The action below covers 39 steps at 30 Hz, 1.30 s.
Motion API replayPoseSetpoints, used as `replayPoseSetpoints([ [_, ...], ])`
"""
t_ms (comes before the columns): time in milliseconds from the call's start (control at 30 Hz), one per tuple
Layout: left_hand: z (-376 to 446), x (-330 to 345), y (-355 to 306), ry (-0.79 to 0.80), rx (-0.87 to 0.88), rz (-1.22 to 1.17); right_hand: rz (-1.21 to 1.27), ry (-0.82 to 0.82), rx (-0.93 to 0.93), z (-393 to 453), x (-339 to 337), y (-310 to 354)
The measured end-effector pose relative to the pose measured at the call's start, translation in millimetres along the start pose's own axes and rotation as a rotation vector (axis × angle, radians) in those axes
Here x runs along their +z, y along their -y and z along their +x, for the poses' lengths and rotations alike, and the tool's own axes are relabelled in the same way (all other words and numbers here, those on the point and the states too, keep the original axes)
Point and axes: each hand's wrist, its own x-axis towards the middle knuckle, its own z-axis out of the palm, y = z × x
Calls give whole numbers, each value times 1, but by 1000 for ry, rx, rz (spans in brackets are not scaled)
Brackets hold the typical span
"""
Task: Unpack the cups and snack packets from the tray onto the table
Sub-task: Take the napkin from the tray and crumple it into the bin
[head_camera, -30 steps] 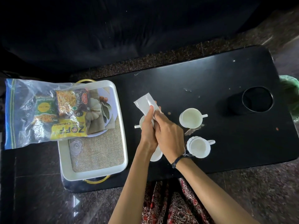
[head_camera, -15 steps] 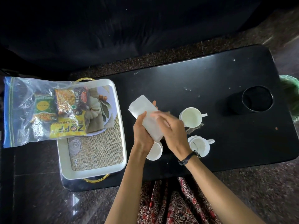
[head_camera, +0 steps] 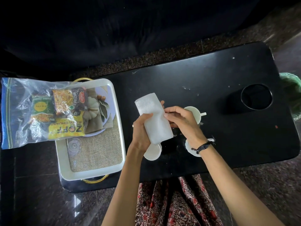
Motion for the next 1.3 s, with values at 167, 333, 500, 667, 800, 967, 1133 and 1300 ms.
replayPoseSetpoints([
  [167, 7, 6, 4, -214, 65, 181, -111, 23, -35, 1, -1, -6],
  [333, 6, 11, 7, -300, 71, 230, -172, 7, -95, 1, -8, -9],
  [500, 7, 19, 8, -373, 7, 315, -272, 58, -200, -3, -24, -5],
  [667, 10, 39, 10, -254, 11, 371, -460, 54, -270, 0, -41, -4],
  [800, 11, 53, 18, -82, 204, 533, -419, -17, -276, -2, -62, 4],
  [967, 22, 81, 23, 26, 191, 705, -448, 41, -282, -4, -99, 15],
  [1133, 40, 117, 31, 102, 228, 1008, -418, -55, -343, -9, -141, 24],
  [1300, 69, 162, 44, 243, 279, 1174, -468, -234, -377, -14, -197, 26],
])
